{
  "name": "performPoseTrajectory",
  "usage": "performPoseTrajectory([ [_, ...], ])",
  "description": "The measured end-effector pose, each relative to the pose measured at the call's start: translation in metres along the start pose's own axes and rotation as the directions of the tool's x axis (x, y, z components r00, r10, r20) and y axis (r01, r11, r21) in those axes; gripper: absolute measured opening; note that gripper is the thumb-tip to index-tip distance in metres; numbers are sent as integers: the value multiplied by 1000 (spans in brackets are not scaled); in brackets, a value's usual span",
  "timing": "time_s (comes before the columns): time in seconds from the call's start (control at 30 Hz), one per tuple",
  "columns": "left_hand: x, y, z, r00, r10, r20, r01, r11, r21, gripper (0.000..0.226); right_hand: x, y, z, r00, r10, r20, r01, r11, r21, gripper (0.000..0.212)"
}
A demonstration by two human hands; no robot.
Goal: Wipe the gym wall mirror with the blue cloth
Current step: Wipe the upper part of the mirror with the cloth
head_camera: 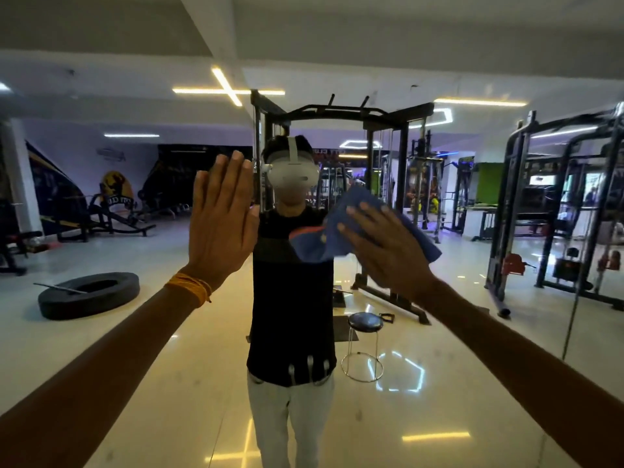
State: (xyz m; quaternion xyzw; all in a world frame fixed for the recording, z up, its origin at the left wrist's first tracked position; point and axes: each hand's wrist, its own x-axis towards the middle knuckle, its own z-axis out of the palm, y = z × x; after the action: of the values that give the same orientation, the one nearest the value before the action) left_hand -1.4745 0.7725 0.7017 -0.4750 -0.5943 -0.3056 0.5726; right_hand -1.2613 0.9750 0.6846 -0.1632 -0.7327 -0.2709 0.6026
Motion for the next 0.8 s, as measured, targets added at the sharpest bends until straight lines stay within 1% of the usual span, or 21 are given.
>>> performPoseTrajectory([
  [0.03,11,-4,-2,1000,-1,-5,1,1000,-3,64,42,12,-6,949,311,-58,-312,950,-4,40],
  [0.07,24,-7,-4,1000,-3,-8,3,1000,-8,64,74,25,-15,929,363,-66,-359,931,69,42],
  [0.1,38,-9,-7,1000,0,-10,0,1000,-10,64,97,39,-23,963,261,-67,-246,953,178,50],
  [0.13,54,-11,-9,1000,5,-14,-6,1000,-12,65,113,49,-30,977,179,-113,-140,947,288,58],
  [0.17,71,-11,-12,1000,8,-21,-9,1000,-13,65,122,48,-34,965,219,-141,-167,936,311,58],
  [0.2,88,-12,-15,1000,6,-29,-7,1000,-14,65,121,42,-38,955,264,-138,-207,922,327,55],
  [0.23,105,-13,-19,999,1,-36,-2,1000,-16,66,126,22,-31,945,300,-130,-240,906,349,53],
  [0.3,135,-15,-25,999,7,-50,-7,1000,8,66,117,-1,-23,956,260,-140,-175,881,440,53],
  [0.33,148,-16,-27,998,18,-61,-15,999,39,65,116,0,-19,966,206,-158,-121,896,428,55],
  [0.4,167,-18,-28,996,29,-80,-22,996,81,64,121,21,-28,981,112,-158,-60,952,301,54],
  [0.5,180,-18,-25,997,8,-78,-4,998,61,63,142,33,-32,987,12,-161,19,982,188,46],
  [0.53,180,-17,-23,997,7,-73,-4,999,52,63,145,31,-30,990,-49,-132,66,989,132,49],
  [0.6,178,-18,-20,997,13,-71,-9,998,59,62,146,31,-26,985,-166,-40,168,983,74,54],
  [0.7,176,-18,-18,997,15,-71,-10,997,70,63,145,40,-23,985,-154,-71,157,987,36,50],
  [0.8,176,-17,-19,998,12,-68,-8,998,56,63,141,41,-19,988,-112,-105,120,990,68,50],
])
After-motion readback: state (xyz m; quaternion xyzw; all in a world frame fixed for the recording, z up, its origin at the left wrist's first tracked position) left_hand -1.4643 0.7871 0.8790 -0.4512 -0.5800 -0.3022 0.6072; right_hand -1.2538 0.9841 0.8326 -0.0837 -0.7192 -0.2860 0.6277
